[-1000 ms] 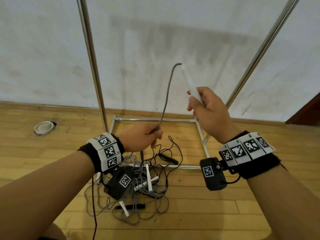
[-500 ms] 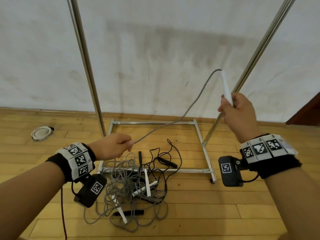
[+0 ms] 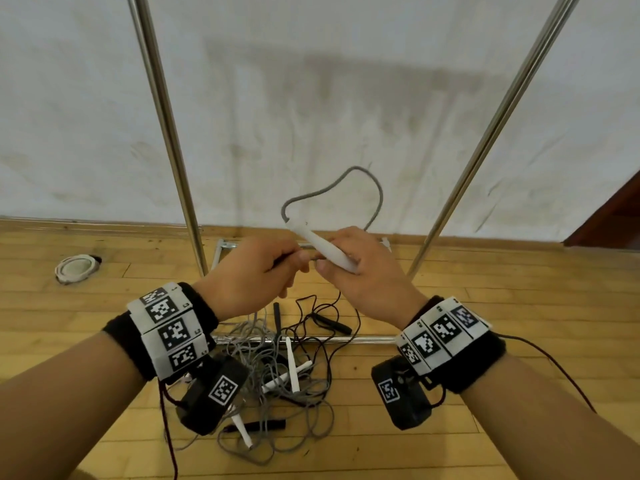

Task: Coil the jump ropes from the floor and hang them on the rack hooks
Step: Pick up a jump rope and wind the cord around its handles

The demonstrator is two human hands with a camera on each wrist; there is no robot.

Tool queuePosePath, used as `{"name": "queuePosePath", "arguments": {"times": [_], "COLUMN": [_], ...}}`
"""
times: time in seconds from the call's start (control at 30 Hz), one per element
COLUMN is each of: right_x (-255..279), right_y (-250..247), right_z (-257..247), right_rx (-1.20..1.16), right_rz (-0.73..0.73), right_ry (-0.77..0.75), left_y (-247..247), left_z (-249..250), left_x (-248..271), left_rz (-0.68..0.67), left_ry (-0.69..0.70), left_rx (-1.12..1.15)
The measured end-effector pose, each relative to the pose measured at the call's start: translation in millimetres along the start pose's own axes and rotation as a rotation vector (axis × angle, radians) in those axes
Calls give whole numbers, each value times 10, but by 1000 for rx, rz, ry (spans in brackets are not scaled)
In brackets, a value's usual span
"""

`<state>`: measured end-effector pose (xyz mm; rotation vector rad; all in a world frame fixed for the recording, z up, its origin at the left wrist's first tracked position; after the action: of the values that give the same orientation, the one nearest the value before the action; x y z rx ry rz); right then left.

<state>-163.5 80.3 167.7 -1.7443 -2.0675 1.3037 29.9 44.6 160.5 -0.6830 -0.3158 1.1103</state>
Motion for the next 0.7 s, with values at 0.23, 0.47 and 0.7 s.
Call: {"name": "queuePosePath", "arguments": {"times": [0.23, 0.47, 0.7], "right_x": [-15, -41, 96], "right_y": [-97, -517, -611], "right_z": [11, 162, 404], "right_rx": [-47, -114, -97], "right_rz": [-5, 259, 147], "right_ry": [-13, 71, 182], "left_y": [-27, -93, -254], "left_z": [-184, -704, -694], "left_x": [36, 98, 100], "left_rz": [-125, -385, -196], "left_ry": [-60, -263, -244], "left_rx": [-45, -326, -220]}}
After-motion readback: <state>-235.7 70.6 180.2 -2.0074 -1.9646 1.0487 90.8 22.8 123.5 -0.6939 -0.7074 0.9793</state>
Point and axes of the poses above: each hand's wrist, its own x-axis away from the middle knuckle, its own y-axis out of the palm, z = x × y, the point moved 1 cm from there along -x, towards the middle knuckle, and after that the axes turned 14 degrees about -y, right-handed, at the moved point
